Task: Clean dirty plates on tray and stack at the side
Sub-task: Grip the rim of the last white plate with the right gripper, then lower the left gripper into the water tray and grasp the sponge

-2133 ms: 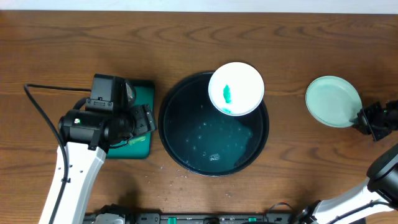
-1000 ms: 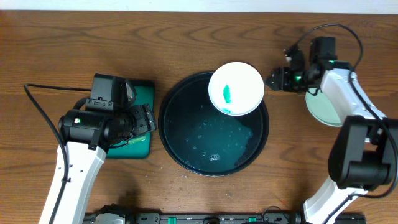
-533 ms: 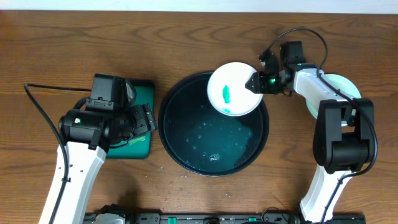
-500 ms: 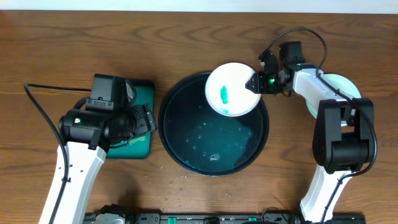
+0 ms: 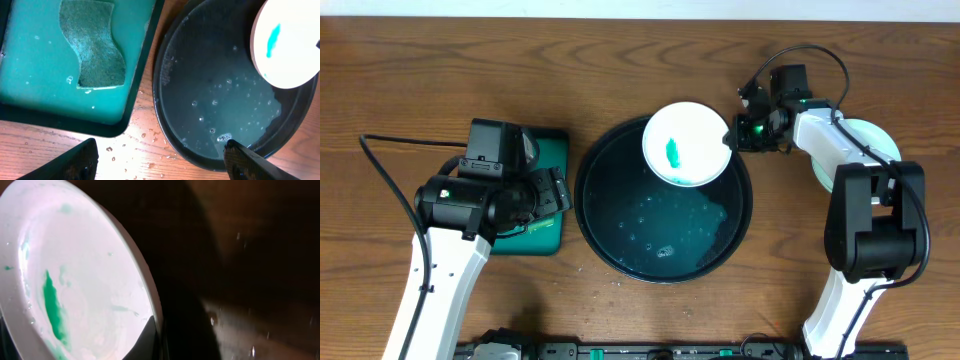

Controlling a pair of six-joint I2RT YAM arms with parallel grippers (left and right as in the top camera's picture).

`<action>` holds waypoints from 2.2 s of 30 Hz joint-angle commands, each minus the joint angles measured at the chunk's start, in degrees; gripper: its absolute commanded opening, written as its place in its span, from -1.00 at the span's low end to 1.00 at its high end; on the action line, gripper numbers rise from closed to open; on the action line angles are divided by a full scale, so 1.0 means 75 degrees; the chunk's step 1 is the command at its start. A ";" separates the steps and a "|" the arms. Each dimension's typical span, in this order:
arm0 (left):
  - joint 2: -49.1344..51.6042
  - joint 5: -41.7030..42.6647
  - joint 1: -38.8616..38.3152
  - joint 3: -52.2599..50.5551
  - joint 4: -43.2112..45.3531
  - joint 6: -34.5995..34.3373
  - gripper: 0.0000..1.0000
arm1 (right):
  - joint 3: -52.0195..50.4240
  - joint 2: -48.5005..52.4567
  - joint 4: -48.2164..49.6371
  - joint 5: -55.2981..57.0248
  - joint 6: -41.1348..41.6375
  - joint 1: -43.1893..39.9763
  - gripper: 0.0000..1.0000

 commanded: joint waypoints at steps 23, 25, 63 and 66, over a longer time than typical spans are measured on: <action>0.0280 -0.1294 -0.0029 -0.0236 0.0047 0.0082 0.31 | -0.2063 -0.1565 -0.1390 0.1096 0.1641 0.1367 -0.98; 0.0498 -0.1309 -0.0029 -0.0254 0.0187 0.0163 0.24 | -0.2285 -0.1565 -0.1110 0.1096 0.1749 0.1367 -0.97; 0.5117 -0.0816 0.1236 -0.0259 0.2139 0.0813 -0.86 | -0.2605 -0.1565 -0.0938 0.0924 0.1515 0.1364 -0.97; 0.4817 -0.0816 0.1236 -0.0254 0.2165 0.0810 -0.86 | -0.2605 -0.1565 -0.0970 0.0924 0.1515 0.1364 -0.98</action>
